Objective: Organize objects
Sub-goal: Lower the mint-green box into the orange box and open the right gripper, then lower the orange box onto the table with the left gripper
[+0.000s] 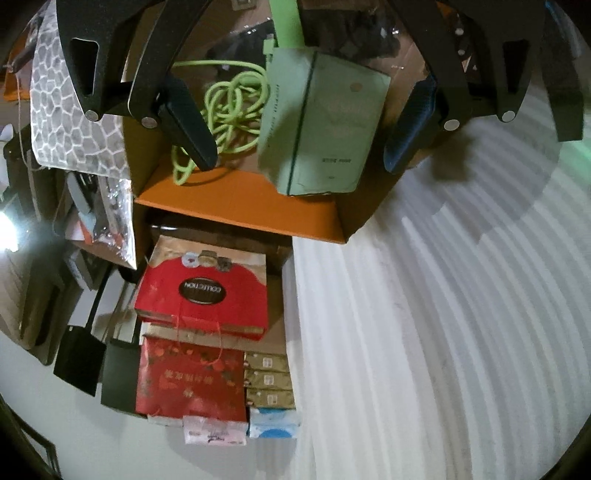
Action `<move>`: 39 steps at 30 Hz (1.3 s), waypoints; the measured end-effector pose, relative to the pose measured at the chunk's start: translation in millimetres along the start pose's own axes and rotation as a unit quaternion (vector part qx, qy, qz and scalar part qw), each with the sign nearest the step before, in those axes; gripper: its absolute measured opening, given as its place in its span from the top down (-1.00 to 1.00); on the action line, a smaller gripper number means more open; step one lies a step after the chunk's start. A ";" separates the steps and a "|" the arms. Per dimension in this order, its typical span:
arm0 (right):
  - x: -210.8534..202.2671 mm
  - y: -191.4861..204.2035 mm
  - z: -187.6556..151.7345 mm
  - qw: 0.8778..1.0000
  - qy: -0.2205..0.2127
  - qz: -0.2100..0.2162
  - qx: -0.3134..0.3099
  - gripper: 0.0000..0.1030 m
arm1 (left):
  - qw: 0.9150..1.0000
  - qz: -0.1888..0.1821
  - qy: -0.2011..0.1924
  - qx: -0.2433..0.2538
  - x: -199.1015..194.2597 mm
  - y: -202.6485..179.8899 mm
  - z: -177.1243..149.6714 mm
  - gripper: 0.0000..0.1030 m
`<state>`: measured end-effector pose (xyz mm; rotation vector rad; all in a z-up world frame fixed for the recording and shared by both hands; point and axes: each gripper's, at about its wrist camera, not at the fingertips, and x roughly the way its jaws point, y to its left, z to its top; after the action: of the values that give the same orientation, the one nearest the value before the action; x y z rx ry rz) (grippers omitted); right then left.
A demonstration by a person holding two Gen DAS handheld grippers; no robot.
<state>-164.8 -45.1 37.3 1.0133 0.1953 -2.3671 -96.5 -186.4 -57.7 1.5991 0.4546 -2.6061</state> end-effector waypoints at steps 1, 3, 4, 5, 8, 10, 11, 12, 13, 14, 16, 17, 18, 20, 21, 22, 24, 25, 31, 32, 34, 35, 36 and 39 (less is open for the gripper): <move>-4.0 -1.7 -0.7 1.000 -0.002 0.000 0.000 -0.81 | 1.000 0.000 0.000 0.000 0.1 0.4 -0.1 0.92; -9.3 -5.1 -2.2 1.000 -0.007 -0.001 0.002 -0.81 | 1.000 0.000 0.000 0.000 -0.1 0.9 0.1 0.92; -12.1 -7.6 -4.0 1.000 -0.010 0.000 0.003 -0.81 | 1.000 0.000 0.000 0.001 -0.3 1.3 0.2 0.92; -14.0 -10.3 -6.3 1.000 -0.012 -0.001 0.005 -0.81 | 1.000 0.001 0.000 0.001 -0.3 0.8 0.1 0.92; -18.3 -16.6 -14.4 1.000 -0.011 -0.007 0.007 -0.81 | 1.000 0.000 -0.001 0.001 -0.2 1.2 0.3 0.92; -24.2 -19.3 -20.2 1.000 -0.013 -0.013 0.005 -0.81 | 1.000 0.000 -0.002 0.002 -0.2 0.9 0.1 0.92; -26.6 -20.8 -22.5 1.000 -0.015 -0.015 0.004 -0.81 | 1.000 0.000 -0.002 0.002 -0.2 1.0 0.1 0.92; -29.8 -22.7 -25.1 1.000 -0.017 -0.016 0.004 -0.81 | 1.000 0.000 -0.002 0.001 -0.1 1.1 0.3 0.92; -33.3 -24.8 -27.7 1.000 -0.019 -0.017 0.004 -0.81 | 1.000 -0.001 -0.002 0.001 0.0 1.1 0.4 0.92; -36.1 -26.8 -29.7 1.000 -0.020 -0.017 0.004 -0.81 | 1.000 -0.001 -0.002 0.001 -0.2 0.8 0.0 0.92; -43.0 -32.0 -34.7 1.000 -0.021 -0.019 0.006 -0.84 | 1.000 -0.005 -0.003 -0.002 0.0 2.3 -0.2 0.92; -46.8 -34.7 -37.6 0.999 -0.022 -0.023 0.006 -0.88 | 1.000 -0.006 -0.002 -0.002 0.1 2.1 -0.6 0.92; -49.2 -36.8 -39.7 0.999 -0.023 -0.025 0.007 -0.92 | 1.000 -0.007 -0.002 -0.003 0.2 2.3 -1.0 0.92; -56.2 -42.1 -44.3 0.999 -0.026 -0.028 0.009 -0.96 | 1.000 -0.006 -0.003 -0.003 0.0 2.5 -1.5 0.91; -59.5 -44.3 -47.1 0.999 -0.028 -0.029 0.009 -0.96 | 1.000 -0.003 -0.006 -0.003 -0.4 2.3 -2.2 0.89; -63.3 -46.8 -50.1 0.999 -0.029 -0.032 0.009 -0.96 | 1.000 -0.002 -0.008 -0.003 -0.6 2.4 -2.7 0.83; -68.5 -50.9 -54.7 0.999 -0.030 -0.037 0.009 -0.96 | 1.000 0.002 -0.011 -0.002 -1.6 1.0 -5.3 0.72; -70.7 -53.0 -57.2 0.999 -0.029 -0.040 0.010 -0.96 | 1.000 0.008 -0.013 -0.002 -2.1 0.4 -6.5 0.61; -83.2 -66.4 -74.6 0.998 -0.028 -0.055 0.015 -0.99 | 0.997 0.045 -0.055 0.000 -25.4 -1.1 -15.3 -0.26; -85.4 -69.4 -78.1 0.998 -0.028 -0.057 0.017 -0.99 | 0.996 0.055 -0.066 0.004 -32.1 -3.0 -17.0 -0.29; -89.7 -75.2 -86.1 0.998 -0.028 -0.061 0.021 -0.99 | 0.995 0.060 -0.080 0.012 -42.1 -7.0 -19.6 -0.50; -91.4 -78.2 -89.2 0.997 -0.028 -0.064 0.022 -0.99 | 0.994 0.060 -0.087 0.016 -47.4 -10.0 -20.9 -0.56; -94.2 -82.1 -93.9 0.997 -0.027 -0.070 0.024 -0.99 | 0.994 0.057 -0.094 0.020 -52.9 -13.8 -22.7 -0.65; -102.1 -90.6 -104.6 0.996 -0.030 -0.078 0.030 -0.99 | 0.992 0.049 -0.111 0.041 -65.5 -29.9 -28.3 -0.95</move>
<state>-91.0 110.0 28.3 0.9863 0.1869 -2.5543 -47.5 -157.2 -5.5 1.2927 0.2505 -2.7161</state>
